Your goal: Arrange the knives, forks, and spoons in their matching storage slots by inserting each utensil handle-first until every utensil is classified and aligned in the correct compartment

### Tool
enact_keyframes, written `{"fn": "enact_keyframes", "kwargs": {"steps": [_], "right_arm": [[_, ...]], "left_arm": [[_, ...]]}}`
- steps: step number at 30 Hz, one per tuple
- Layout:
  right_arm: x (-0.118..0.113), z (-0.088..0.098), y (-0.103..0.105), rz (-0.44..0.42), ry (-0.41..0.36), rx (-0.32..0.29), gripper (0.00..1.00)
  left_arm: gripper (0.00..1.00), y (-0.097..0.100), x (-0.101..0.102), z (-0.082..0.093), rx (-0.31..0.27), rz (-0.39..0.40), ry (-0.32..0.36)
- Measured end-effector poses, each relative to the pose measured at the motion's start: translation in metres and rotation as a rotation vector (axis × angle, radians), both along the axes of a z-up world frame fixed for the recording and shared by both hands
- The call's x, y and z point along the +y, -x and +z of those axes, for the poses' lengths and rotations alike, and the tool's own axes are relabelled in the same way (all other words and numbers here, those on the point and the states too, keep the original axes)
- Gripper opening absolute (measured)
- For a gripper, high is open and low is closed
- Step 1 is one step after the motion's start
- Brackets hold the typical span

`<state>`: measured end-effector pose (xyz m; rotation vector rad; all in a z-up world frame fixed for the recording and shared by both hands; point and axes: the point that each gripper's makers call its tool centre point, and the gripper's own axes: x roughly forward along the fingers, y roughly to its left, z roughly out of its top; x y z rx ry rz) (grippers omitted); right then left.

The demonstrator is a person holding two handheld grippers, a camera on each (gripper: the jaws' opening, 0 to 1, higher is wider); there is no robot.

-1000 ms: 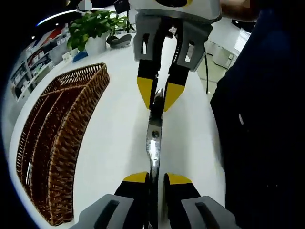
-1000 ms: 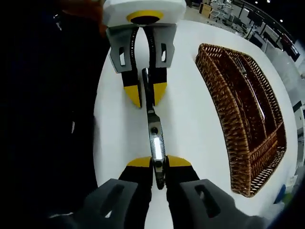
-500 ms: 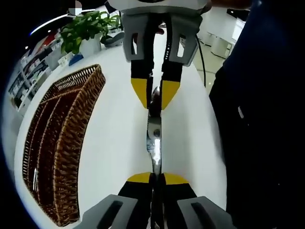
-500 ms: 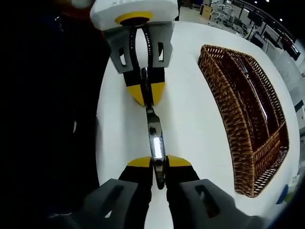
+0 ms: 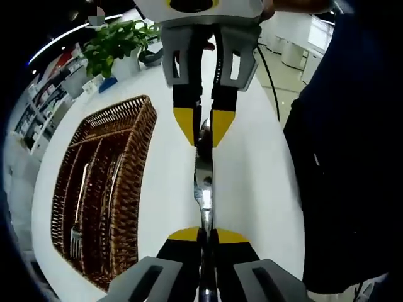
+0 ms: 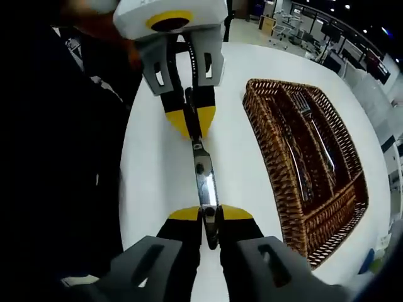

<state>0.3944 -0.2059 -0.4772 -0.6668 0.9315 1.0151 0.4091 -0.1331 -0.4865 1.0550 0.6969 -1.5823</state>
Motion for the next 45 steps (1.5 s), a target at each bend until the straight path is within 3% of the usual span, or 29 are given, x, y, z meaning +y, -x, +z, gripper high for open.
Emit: {"fn": "enact_keyframes", "kwargs": {"steps": [15, 30, 45], "right_arm": [[-0.021, 0.026, -0.058, 0.011, 0.026, -0.094, 0.08], [-0.02, 0.014, -0.104, 0.013, -0.015, -0.071, 0.09], [-0.024, -0.004, -0.117, 0.015, -0.023, -0.019, 0.09]], "left_arm": [[0.06, -0.06, -0.023, 0.034, -0.086, -0.021, -0.004], [0.06, -0.104, -0.021, 0.025, -0.052, 0.001, -0.05], [0.06, -0.116, -0.024, 0.009, 0.03, 0.022, -0.074]]}}
